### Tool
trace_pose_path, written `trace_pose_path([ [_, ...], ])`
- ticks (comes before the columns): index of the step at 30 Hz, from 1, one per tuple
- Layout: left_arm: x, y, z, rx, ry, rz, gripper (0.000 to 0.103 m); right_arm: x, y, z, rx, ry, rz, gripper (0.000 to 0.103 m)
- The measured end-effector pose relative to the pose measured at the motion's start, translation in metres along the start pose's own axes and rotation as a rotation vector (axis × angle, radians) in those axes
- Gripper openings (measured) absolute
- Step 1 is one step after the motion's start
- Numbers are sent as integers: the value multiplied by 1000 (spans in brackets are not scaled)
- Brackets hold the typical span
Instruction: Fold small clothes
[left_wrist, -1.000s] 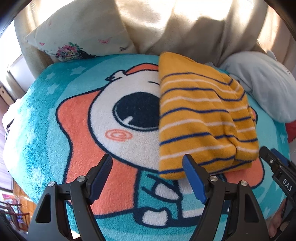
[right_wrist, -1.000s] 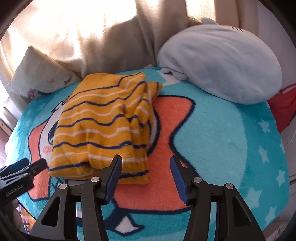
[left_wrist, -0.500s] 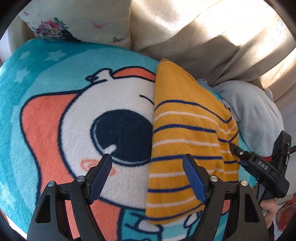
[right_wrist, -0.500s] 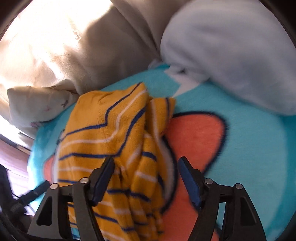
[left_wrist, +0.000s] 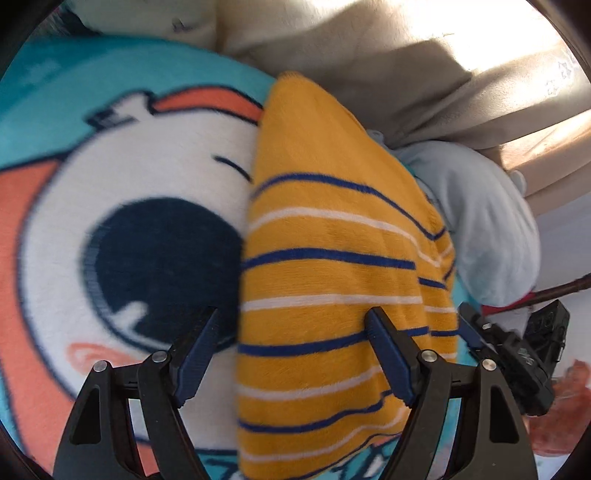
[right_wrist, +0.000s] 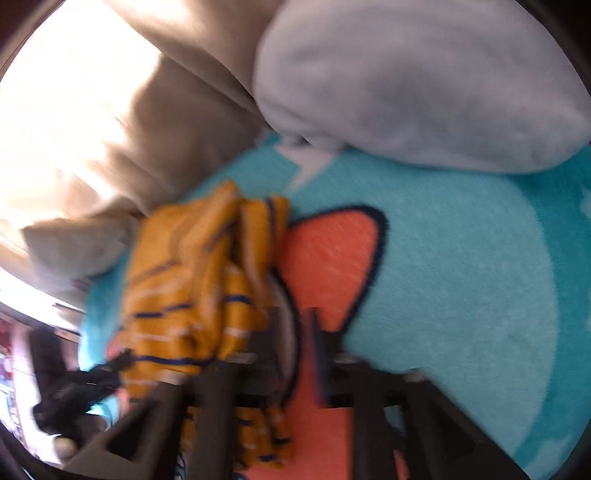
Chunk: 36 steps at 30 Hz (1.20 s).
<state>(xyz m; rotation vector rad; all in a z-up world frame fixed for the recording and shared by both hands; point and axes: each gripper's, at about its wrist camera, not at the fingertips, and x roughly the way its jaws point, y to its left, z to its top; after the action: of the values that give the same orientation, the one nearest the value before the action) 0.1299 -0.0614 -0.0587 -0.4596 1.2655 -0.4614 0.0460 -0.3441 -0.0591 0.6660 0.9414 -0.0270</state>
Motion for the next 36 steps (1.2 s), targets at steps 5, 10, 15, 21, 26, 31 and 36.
trace_pose_path([
  [5, 16, -8, 7, -17, 41, -79, 83, 23, 18, 18, -23, 20, 62, 82],
  [10, 7, -26, 11, 39, 40, -34, 54, 76, 25, 32, 61, 168, 121, 30],
  [15, -3, -38, 23, 74, 17, -16, 50, 52, 50, 42, 30, 85, 191, 25],
  [21, 6, -48, 11, 146, 50, 100, 52, 60, 44, 37, -45, 73, -70, 48],
  [26, -34, -47, -13, 177, -57, 121, 52, 1, 75, 27, -154, -85, -94, 40],
  [31, -20, -42, -27, 206, -21, 164, 52, 5, 88, -1, -160, 6, 30, 19],
  [36, -10, -42, -36, 259, -17, 221, 57, 41, 77, -16, -132, 28, -93, 17],
])
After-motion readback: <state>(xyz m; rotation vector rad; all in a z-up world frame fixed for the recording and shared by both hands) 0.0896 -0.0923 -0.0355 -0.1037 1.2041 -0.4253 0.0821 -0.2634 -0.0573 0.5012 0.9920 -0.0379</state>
